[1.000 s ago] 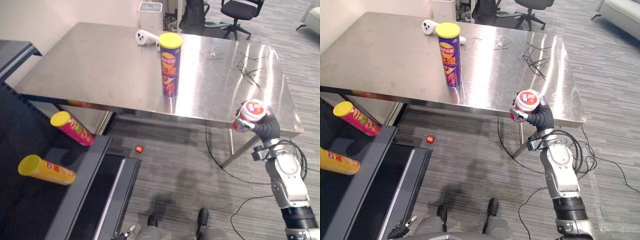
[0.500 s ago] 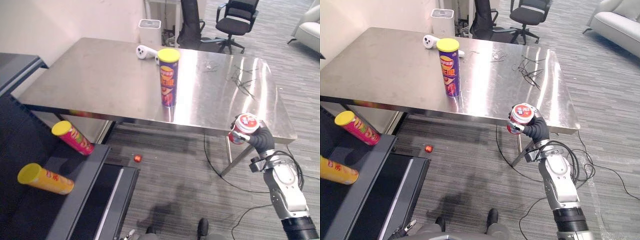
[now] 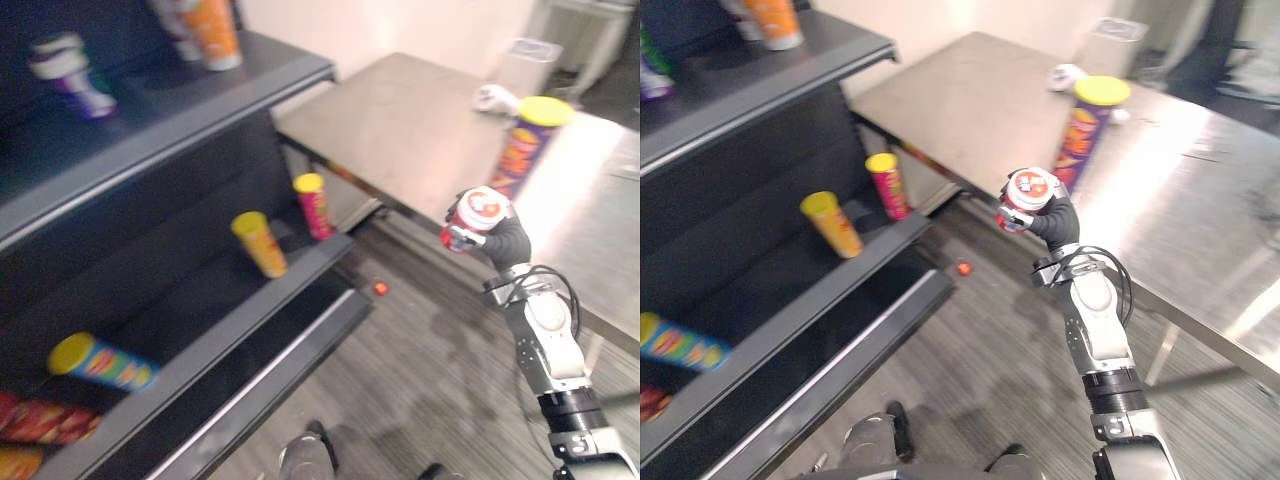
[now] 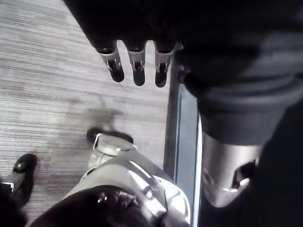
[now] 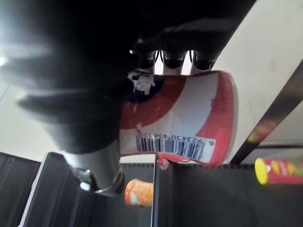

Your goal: Put the gum and the chips on the shelf.

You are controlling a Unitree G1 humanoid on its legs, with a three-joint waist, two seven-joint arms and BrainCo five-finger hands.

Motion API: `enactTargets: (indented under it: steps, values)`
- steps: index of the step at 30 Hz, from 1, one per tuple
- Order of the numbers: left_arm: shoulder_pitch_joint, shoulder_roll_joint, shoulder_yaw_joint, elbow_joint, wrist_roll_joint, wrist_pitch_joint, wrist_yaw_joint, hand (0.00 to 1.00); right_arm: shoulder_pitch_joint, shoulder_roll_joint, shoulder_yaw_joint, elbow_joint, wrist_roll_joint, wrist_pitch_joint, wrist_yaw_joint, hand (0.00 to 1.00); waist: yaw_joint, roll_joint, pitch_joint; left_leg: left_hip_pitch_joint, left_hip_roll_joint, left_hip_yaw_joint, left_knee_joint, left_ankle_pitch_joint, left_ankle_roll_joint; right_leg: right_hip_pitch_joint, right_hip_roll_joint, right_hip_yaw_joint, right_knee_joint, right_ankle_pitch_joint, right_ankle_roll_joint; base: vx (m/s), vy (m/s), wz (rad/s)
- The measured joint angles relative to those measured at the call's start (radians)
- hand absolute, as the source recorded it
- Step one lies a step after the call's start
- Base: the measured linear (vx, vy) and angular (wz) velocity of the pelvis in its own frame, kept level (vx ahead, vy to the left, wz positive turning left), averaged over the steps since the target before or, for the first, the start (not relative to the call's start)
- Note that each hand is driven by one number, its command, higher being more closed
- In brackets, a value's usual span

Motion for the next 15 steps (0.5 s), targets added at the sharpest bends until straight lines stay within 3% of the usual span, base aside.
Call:
enactTargets:
  steps: [1, 3, 4, 7, 8, 10, 15]
  values:
    - [0.006, 0.001, 0.006, 0.000, 0.018, -0.007, -0.007, 0.00, 0.012, 0.005, 0.000, -0.004, 0.000, 0.001, 0.018, 1.00, 0.017, -0.024, 0.003, 0.010, -0.051, -0.020, -0.110, 0.067, -0.015, 0.011, -0.017, -0.057, -0.023, 0.004, 0.000, -0.04, 0.076, 1.29]
    - [0.028, 0.001, 0.012, 0.026, 0.039, -0.005, -0.016, 0.00, 0.039, 0.017, -0.002, -0.035, 0.002, -0.001, 0.042, 1.00, 0.015, -0.034, 0.004, 0.024, -0.043, 0.037, -0.047, -0.024, -0.004, 0.035, -0.032, -0.133, -0.007, 0.007, 0.006, 0.03, 0.050, 1.06]
    - [0.043, -0.004, 0.012, 0.038, 0.040, -0.004, -0.026, 0.00, 0.061, 0.008, -0.005, -0.060, 0.005, -0.004, 0.046, 1.00, 0.007, -0.033, 0.002, 0.052, -0.044, 0.062, -0.048, -0.050, -0.033, 0.044, -0.048, -0.164, 0.020, 0.003, 0.015, 0.07, 0.049, 0.71]
    - [0.042, -0.004, 0.011, 0.046, 0.080, -0.022, -0.037, 0.00, 0.111, 0.002, -0.034, -0.105, 0.038, -0.020, 0.042, 1.00, -0.021, -0.013, -0.017, 0.059, -0.104, 0.029, -0.185, -0.044, -0.046, 0.047, -0.062, -0.221, 0.073, 0.005, 0.029, 0.01, 0.135, 0.92]
    - [0.038, -0.002, 0.009, 0.050, 0.083, -0.032, -0.038, 0.00, 0.131, 0.008, -0.045, -0.126, 0.040, -0.024, 0.041, 1.00, -0.024, -0.018, -0.015, 0.071, -0.133, 0.006, -0.253, -0.032, -0.052, 0.045, -0.074, -0.240, 0.097, 0.000, 0.034, -0.03, 0.165, 0.73]
    - [0.038, 0.005, -0.002, 0.062, 0.108, -0.034, -0.036, 0.00, 0.165, 0.015, -0.047, -0.141, 0.039, -0.025, 0.035, 1.00, -0.022, -0.036, -0.022, 0.085, -0.174, -0.014, -0.318, -0.005, -0.044, 0.038, -0.101, -0.239, 0.138, -0.007, 0.028, -0.03, 0.111, 0.43]
    - [0.038, 0.018, -0.038, 0.070, 0.115, -0.051, -0.036, 0.00, 0.199, 0.017, -0.061, -0.141, 0.030, -0.029, 0.014, 1.00, -0.021, -0.046, -0.026, 0.099, -0.227, -0.062, -0.352, -0.012, -0.042, 0.048, -0.145, -0.205, 0.175, -0.014, 0.015, -0.05, 0.067, 0.35]
